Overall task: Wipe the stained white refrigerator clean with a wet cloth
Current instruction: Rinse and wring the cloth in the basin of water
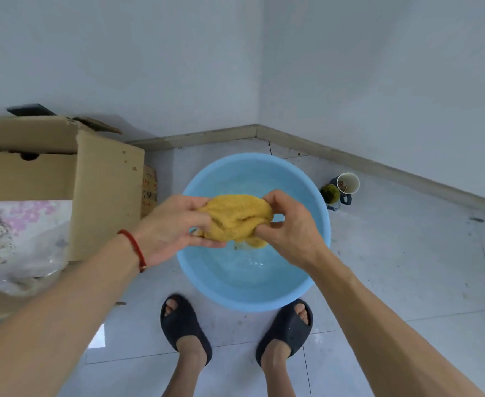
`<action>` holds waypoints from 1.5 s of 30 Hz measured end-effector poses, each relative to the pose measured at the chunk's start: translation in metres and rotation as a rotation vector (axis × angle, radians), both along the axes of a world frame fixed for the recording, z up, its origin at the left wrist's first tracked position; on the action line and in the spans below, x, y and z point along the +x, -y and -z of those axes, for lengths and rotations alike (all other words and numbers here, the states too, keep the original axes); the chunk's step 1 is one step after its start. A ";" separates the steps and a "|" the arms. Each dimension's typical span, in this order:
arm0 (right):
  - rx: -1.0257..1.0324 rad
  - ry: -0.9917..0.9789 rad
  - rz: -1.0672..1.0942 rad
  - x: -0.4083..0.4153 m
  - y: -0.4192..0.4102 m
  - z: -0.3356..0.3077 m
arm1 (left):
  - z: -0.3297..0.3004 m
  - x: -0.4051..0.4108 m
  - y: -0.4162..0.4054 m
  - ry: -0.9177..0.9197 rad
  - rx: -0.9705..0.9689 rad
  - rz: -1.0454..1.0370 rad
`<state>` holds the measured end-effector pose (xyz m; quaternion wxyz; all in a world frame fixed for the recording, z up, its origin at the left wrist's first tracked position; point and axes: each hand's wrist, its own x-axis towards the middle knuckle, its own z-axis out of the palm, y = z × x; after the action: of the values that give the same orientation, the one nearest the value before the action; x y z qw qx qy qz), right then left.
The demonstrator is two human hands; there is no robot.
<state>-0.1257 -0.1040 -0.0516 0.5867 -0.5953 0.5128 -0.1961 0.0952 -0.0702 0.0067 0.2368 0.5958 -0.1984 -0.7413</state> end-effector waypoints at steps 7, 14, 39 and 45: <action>0.314 0.222 -0.010 -0.011 0.008 -0.030 | 0.044 -0.051 -0.014 0.438 -0.275 0.493; 0.695 0.652 0.341 -0.037 0.013 -0.032 | 0.041 -0.069 0.003 0.545 -0.661 0.388; -0.685 -0.679 -0.656 -0.007 -0.014 0.027 | 0.049 -0.054 0.041 0.061 0.443 0.718; 0.431 -0.010 -0.113 -0.029 -0.018 0.005 | 0.039 -0.065 0.049 0.610 -0.145 1.357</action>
<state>-0.1550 -0.0861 -0.0563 0.7076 -0.4850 0.5118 -0.0460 0.0304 -0.1192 -0.0322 -0.2998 0.5046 -0.6278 -0.5113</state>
